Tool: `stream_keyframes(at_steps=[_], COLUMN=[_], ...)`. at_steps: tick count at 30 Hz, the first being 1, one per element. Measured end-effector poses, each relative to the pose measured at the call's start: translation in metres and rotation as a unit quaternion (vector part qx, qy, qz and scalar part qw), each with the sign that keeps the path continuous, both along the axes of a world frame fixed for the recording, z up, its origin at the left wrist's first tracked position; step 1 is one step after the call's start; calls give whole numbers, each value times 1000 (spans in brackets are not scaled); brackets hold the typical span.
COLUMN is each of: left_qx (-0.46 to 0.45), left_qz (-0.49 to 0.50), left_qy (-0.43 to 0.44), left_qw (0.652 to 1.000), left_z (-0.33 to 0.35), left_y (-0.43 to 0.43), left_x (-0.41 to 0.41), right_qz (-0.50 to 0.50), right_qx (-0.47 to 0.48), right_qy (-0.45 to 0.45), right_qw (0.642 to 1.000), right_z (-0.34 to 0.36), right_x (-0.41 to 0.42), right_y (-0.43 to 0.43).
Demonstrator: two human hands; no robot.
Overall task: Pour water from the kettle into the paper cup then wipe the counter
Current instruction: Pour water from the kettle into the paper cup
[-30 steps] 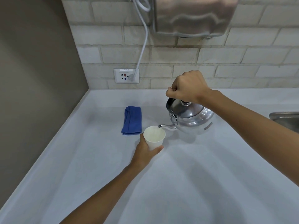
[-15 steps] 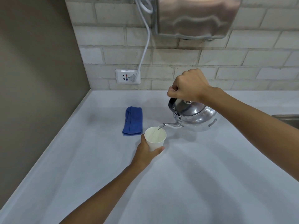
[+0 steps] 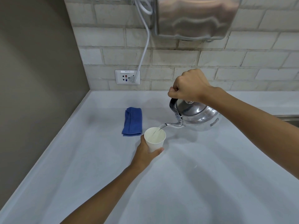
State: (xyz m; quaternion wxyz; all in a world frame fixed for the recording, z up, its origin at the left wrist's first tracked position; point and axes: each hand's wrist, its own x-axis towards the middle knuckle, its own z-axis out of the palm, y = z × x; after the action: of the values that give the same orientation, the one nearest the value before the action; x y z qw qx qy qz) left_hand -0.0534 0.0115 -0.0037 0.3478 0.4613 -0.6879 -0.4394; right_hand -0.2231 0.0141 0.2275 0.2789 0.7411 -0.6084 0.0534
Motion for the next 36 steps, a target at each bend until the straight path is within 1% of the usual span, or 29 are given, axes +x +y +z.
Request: stream_keyframes(at_steps=[36], left_qx=[7], left_qz=[-8], left_qy=[13], left_qw=[1000], left_z=[2], left_y=[1], left_x=[0], right_qz=[15], right_qx=[11], right_qy=[42], right_qw=[999], right_z=[4], right_x=[2], right_y=[1])
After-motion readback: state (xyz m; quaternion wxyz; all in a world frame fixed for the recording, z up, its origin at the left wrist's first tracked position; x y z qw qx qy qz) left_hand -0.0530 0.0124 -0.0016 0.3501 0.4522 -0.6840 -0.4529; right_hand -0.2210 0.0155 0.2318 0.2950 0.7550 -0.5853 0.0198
